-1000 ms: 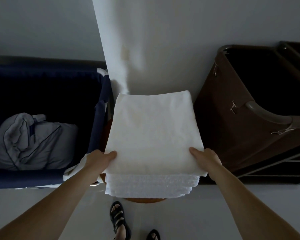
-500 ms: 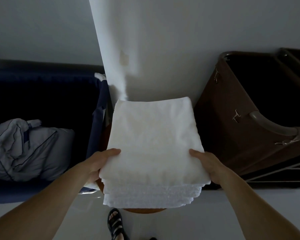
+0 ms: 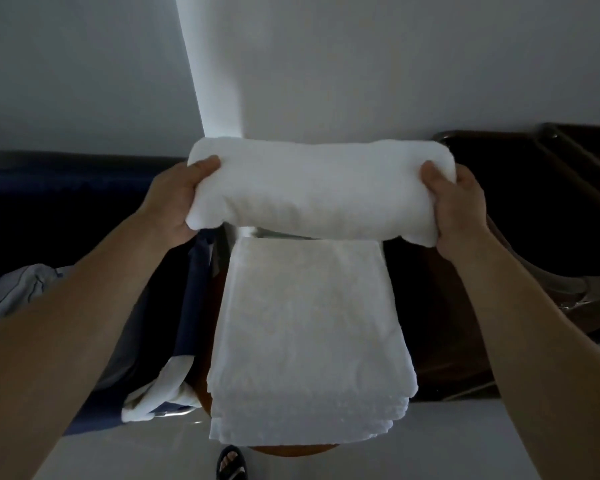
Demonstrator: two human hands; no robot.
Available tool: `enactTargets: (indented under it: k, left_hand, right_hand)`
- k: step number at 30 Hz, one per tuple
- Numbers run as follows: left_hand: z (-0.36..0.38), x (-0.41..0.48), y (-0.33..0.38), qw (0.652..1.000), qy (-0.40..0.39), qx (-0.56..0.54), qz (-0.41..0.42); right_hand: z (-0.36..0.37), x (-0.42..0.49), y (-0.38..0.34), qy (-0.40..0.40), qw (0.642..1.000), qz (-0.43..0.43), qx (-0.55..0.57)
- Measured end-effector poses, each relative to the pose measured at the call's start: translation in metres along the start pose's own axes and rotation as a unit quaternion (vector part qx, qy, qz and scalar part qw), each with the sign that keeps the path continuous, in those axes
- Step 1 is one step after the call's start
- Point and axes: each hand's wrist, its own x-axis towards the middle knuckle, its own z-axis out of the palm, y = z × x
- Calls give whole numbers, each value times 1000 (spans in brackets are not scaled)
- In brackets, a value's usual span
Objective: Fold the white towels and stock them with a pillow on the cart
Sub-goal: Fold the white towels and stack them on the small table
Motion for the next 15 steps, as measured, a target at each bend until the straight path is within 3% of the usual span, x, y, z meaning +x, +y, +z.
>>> enactTargets:
  k: [4, 7, 10, 15]
  left_hand:
    - [-19, -16, -53, 998, 10, 61, -24]
    - [-44, -35, -134, 982, 49, 147, -109]
    - [-69, -58, -213, 950, 66, 228, -201]
    - [-71, -52, -246, 924, 112, 319, -180]
  right_hand:
    - [-11, -15, 40, -9, 996, 53, -69]
    - [-20, -56, 117, -14, 982, 143, -122]
    - [-22, -104, 185, -37, 947, 230, -222]
    - [-15, -107, 196, -32, 931, 219, -291]
